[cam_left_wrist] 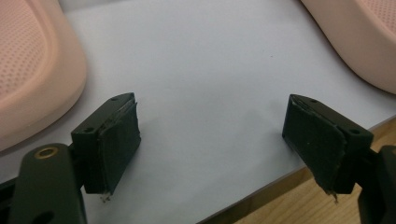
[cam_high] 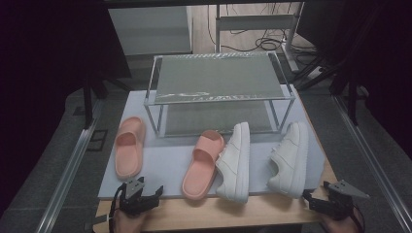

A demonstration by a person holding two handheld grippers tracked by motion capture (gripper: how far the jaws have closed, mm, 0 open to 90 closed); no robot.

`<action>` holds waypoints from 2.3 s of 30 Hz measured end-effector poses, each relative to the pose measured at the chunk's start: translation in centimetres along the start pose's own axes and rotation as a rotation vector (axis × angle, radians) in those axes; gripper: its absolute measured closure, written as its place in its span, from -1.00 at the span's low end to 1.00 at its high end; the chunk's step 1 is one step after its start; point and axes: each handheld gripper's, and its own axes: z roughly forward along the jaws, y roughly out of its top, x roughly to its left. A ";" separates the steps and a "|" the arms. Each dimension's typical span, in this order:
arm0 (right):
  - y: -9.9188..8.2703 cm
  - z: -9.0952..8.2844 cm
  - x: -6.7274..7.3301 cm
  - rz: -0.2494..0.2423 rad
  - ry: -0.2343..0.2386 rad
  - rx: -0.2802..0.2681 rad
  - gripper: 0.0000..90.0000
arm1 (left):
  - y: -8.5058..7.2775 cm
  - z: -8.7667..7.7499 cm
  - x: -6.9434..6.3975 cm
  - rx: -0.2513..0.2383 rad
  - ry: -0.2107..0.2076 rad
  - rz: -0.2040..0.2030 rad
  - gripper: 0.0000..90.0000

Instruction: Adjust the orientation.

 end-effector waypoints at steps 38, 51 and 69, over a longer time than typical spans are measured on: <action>-0.5 0.0 0.0 0.000 0.003 -0.044 -0.77 | 0.2 0.1 -0.1 0.000 -0.009 -0.030 -0.69; -0.6 0.0 -0.1 0.000 0.003 -0.046 -0.77 | 1.2 -0.5 0.2 -0.009 -0.026 -0.034 -0.66; -0.6 0.0 -0.1 0.003 0.003 -0.051 -0.76 | 3.3 -0.4 1.5 0.014 -0.021 -0.033 -0.52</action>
